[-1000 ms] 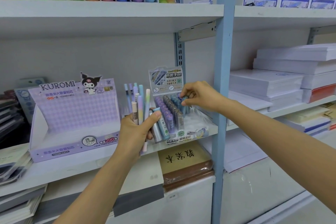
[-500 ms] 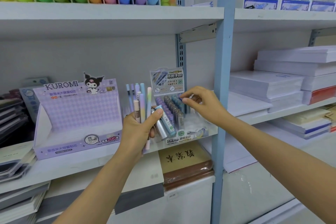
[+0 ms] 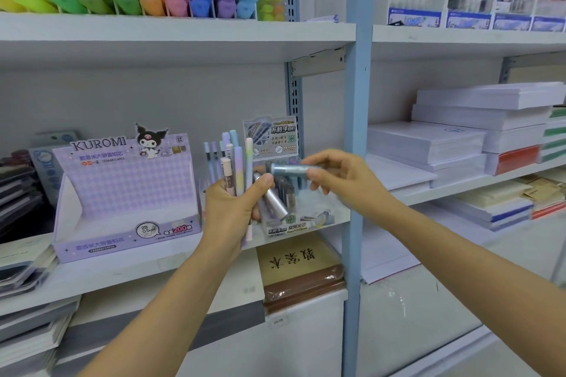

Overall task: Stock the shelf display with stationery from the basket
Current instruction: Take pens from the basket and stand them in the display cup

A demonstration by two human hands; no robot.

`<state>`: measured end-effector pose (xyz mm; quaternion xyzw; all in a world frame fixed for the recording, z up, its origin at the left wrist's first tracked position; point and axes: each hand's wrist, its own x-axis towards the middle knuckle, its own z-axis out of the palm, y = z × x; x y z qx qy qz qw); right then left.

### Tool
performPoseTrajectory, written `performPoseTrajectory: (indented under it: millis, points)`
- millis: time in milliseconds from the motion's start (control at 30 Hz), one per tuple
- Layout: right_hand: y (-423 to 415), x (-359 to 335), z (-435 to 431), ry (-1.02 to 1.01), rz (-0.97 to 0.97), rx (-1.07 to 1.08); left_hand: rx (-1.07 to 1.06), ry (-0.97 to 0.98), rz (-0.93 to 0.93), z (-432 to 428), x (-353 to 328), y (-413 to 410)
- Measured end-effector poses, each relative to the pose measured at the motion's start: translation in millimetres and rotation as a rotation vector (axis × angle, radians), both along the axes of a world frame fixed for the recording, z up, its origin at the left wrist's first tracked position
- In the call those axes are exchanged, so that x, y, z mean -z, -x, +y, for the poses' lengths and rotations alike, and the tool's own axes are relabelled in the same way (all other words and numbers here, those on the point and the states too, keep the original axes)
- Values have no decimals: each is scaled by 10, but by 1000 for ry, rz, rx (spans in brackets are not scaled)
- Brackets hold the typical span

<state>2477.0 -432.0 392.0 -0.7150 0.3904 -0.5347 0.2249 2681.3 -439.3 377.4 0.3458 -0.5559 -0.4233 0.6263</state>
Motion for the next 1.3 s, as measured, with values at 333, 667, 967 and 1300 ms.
performPoseTrajectory:
  millis: [333,667,967,1300]
  points:
    - [255,-203,-290,41,31,317,-47,-40,-80,60,0,-106]
    - [1,-64,-486,130,475,331,-7,-56,-70,21,43,-150]
    - [-9,-67,-566,63,460,253,3,-51,-51,-77,97,-135]
    - [5,171,-627,137,433,325,0,-49,-47,-91,115,-112]
